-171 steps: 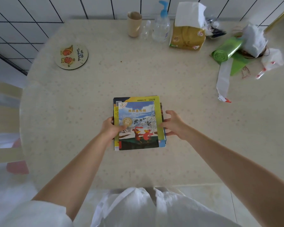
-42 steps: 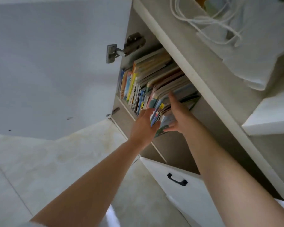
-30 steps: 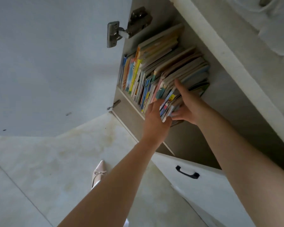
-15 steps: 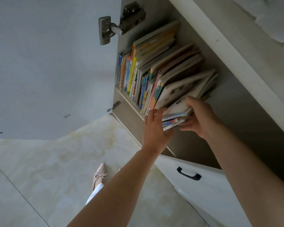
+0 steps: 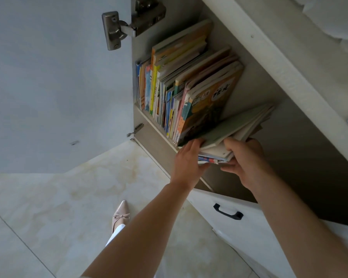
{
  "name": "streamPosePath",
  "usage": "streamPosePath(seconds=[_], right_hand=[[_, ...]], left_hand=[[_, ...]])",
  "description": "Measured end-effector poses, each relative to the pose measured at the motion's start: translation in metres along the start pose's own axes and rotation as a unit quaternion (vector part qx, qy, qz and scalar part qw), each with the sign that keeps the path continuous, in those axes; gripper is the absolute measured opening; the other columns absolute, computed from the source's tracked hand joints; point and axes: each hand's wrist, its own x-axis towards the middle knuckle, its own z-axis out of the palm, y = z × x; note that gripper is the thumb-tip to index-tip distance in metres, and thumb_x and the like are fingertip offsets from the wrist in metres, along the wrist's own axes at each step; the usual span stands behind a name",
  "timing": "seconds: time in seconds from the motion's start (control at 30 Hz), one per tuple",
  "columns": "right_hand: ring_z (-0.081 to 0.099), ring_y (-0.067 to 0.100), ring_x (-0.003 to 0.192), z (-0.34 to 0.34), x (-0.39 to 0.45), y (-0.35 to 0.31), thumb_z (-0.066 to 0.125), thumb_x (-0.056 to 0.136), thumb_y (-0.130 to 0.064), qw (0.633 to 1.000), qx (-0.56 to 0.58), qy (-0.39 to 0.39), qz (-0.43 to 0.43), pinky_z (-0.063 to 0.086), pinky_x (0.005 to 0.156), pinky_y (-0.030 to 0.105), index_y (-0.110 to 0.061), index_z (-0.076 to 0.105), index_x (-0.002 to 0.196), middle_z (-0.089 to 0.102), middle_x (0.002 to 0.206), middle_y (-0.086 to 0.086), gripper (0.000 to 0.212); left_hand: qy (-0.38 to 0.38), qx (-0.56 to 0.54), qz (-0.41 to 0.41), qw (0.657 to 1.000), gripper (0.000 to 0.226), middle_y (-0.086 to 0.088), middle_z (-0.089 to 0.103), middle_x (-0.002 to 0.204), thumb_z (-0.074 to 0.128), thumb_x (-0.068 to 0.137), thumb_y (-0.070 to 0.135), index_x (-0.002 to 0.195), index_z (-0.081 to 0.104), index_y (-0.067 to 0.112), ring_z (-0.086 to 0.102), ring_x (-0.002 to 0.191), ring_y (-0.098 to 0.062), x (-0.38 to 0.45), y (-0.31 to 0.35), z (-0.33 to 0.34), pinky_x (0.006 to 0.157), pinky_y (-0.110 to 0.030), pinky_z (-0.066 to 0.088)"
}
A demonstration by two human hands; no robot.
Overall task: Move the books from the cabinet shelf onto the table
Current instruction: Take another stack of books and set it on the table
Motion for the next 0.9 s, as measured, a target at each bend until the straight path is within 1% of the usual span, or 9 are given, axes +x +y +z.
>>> streamPosePath(seconds=[0.1, 0.2, 0.4, 0.53, 0.63, 0.73, 0.8, 0.83, 0.9], right_hand=[[0.070, 0.029, 0.087, 0.000, 0.000, -0.001, 0.067, 0.081, -0.016, 1.000, 0.018, -0.001, -0.002, 0.058, 0.068, 0.038, -0.008, 0.049, 0.119, 0.066, 0.104, 0.016, 0.042], [0.073, 0.027, 0.085, 0.002, 0.000, -0.002, 0.066, 0.080, -0.018, 1.000, 0.026, -0.015, -0.005, 0.058, 0.068, 0.039, -0.008, 0.051, 0.120, 0.070, 0.101, 0.016, 0.044], [0.072, 0.027, 0.086, 0.007, -0.010, -0.010, 0.067, 0.083, -0.013, 0.998, 0.046, -0.037, -0.001, 0.060, 0.075, 0.040, -0.007, 0.052, 0.118, 0.069, 0.102, 0.017, 0.039], [0.072, 0.029, 0.087, 0.016, -0.021, -0.005, 0.067, 0.083, -0.008, 0.997, 0.053, -0.048, -0.003, 0.060, 0.076, 0.042, -0.008, 0.056, 0.113, 0.070, 0.102, 0.016, 0.032], [0.071, 0.030, 0.089, 0.027, -0.030, 0.000, 0.068, 0.082, -0.008, 0.997, 0.055, -0.055, -0.003, 0.059, 0.080, 0.046, -0.009, 0.054, 0.117, 0.069, 0.105, 0.014, 0.037], [0.070, 0.027, 0.092, 0.036, -0.039, 0.004, 0.073, 0.079, -0.015, 0.996, 0.018, -0.079, -0.021, 0.057, 0.085, 0.049, -0.019, 0.053, 0.110, 0.069, 0.107, 0.010, 0.037], [0.068, 0.024, 0.098, 0.041, -0.044, 0.007, 0.078, 0.075, -0.027, 0.994, -0.001, -0.101, -0.031, 0.055, 0.089, 0.048, -0.033, 0.050, 0.103, 0.068, 0.110, 0.004, 0.040], [0.067, 0.022, 0.101, 0.043, -0.045, 0.007, 0.078, 0.074, -0.036, 0.993, -0.003, -0.115, -0.034, 0.053, 0.092, 0.049, -0.037, 0.049, 0.108, 0.067, 0.114, 0.001, 0.045], [0.067, 0.020, 0.104, 0.042, -0.039, 0.008, 0.070, 0.080, -0.044, 0.989, 0.020, -0.139, -0.036, 0.050, 0.096, 0.050, -0.032, 0.043, 0.131, 0.064, 0.122, 0.001, 0.058]], left_hand=[[0.018, 0.004, 0.017, 1.000, 0.055, -0.004, 0.065, 0.117, 0.082, 0.072, 0.027, 0.120, 0.058, 0.015, 0.061, 0.109, -0.023, 0.004, -0.003, -0.002, 0.091, -0.034, 0.051], [0.012, 0.007, 0.025, 1.000, 0.053, -0.003, 0.065, 0.119, 0.081, 0.074, 0.028, 0.122, 0.058, 0.016, 0.061, 0.111, -0.023, 0.006, -0.008, -0.008, 0.091, -0.031, 0.049], [0.027, 0.023, 0.040, 0.999, 0.058, -0.001, 0.066, 0.116, 0.083, 0.071, 0.036, 0.120, 0.057, 0.018, 0.063, 0.108, -0.020, 0.004, -0.012, -0.011, 0.087, -0.033, 0.055], [0.048, 0.041, 0.066, 0.996, 0.068, 0.000, 0.064, 0.116, 0.085, 0.064, 0.040, 0.121, 0.055, 0.018, 0.060, 0.106, -0.019, -0.005, -0.016, -0.016, 0.086, -0.029, 0.051], [0.064, 0.041, 0.049, 0.996, 0.070, 0.001, 0.063, 0.116, 0.086, 0.060, 0.042, 0.119, 0.053, 0.021, 0.059, 0.103, -0.020, -0.010, -0.019, -0.019, 0.084, -0.027, 0.048], [0.088, 0.012, 0.030, 0.996, 0.066, 0.002, 0.066, 0.112, 0.085, 0.061, 0.038, 0.116, 0.053, 0.024, 0.060, 0.099, -0.019, -0.017, -0.025, -0.026, 0.080, -0.021, 0.043], [0.100, -0.013, 0.028, 0.994, 0.063, 0.003, 0.066, 0.109, 0.085, 0.062, 0.032, 0.116, 0.054, 0.024, 0.062, 0.095, -0.018, -0.018, -0.029, -0.034, 0.078, -0.025, 0.048], [0.101, -0.020, 0.026, 0.994, 0.061, 0.003, 0.067, 0.107, 0.083, 0.063, 0.030, 0.116, 0.055, 0.023, 0.063, 0.093, -0.017, -0.018, -0.032, -0.038, 0.077, -0.028, 0.051], [0.097, -0.031, 0.006, 0.995, 0.056, 0.003, 0.068, 0.104, 0.081, 0.066, 0.030, 0.116, 0.059, 0.020, 0.063, 0.090, -0.014, -0.013, -0.033, -0.046, 0.075, -0.029, 0.052]])
